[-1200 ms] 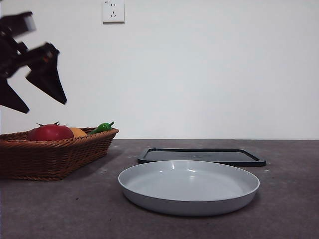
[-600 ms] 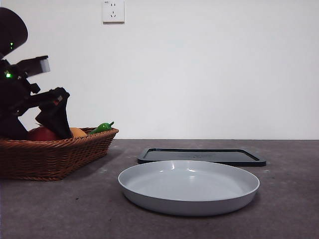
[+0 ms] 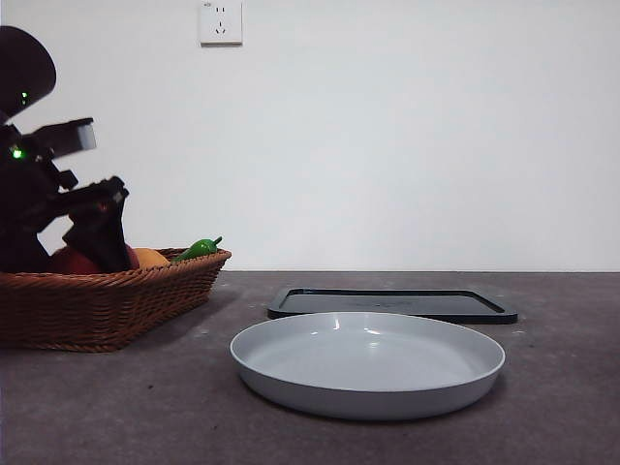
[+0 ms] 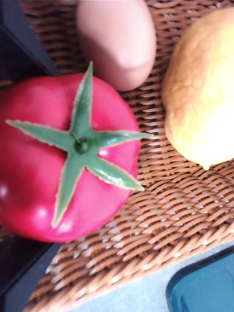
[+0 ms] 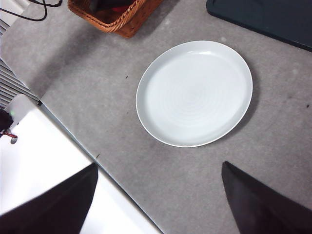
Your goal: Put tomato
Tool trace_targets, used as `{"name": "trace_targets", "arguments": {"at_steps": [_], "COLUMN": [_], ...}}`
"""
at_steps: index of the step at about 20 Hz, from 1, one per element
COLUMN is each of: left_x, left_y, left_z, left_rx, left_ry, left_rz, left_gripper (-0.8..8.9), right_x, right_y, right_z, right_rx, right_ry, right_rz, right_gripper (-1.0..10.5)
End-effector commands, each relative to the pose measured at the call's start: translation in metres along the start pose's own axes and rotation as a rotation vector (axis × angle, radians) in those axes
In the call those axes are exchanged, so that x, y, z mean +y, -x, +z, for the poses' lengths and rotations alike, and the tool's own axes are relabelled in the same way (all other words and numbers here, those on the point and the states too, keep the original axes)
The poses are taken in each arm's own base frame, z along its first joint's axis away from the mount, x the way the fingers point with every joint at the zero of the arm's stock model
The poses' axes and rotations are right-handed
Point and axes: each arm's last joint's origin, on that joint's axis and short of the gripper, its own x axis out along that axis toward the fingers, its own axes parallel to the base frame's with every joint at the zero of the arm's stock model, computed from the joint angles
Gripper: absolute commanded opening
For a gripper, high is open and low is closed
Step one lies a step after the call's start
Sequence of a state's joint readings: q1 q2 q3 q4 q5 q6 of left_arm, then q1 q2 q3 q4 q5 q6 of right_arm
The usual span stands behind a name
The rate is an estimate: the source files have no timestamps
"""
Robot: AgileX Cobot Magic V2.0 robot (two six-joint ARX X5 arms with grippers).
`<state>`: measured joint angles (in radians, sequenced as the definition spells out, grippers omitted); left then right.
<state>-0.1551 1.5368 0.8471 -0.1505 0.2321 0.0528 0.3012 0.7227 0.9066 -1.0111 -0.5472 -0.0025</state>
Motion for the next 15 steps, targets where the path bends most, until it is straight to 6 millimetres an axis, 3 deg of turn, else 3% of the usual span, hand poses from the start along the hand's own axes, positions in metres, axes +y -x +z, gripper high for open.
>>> {"name": "trace_targets", "arguments": {"at_steps": [1, 4, 7, 11, 15], "left_x": [-0.009, -0.034, -0.075, -0.123, -0.159], "left_y": [0.02, 0.059, 0.085, 0.079, 0.053], "left_z": [0.017, 0.029, 0.032, 0.023, 0.011], "left_rx": [-0.096, -0.23, -0.309, -0.272, -0.218], "left_ry": [-0.012, -0.07, -0.178, -0.302, -0.414], "left_rz": [-0.047, -0.166, -0.278, -0.421, -0.447], "left_gripper": [2.98, 2.98, 2.99, 2.99, 2.99], "right_x": [0.002, 0.002, 0.002, 0.002, 0.002], "right_y": [0.002, 0.002, 0.002, 0.002, 0.002], "right_z": [0.004, 0.004, 0.004, 0.004, 0.004], "right_rx": [-0.009, -0.009, -0.01, -0.01, -0.009], "right_ry": [0.008, 0.008, 0.009, 0.008, 0.008], "right_rz": [0.006, 0.006, 0.006, 0.006, 0.006], "right_gripper": [4.0, 4.0, 4.0, 4.0, 4.0]}}
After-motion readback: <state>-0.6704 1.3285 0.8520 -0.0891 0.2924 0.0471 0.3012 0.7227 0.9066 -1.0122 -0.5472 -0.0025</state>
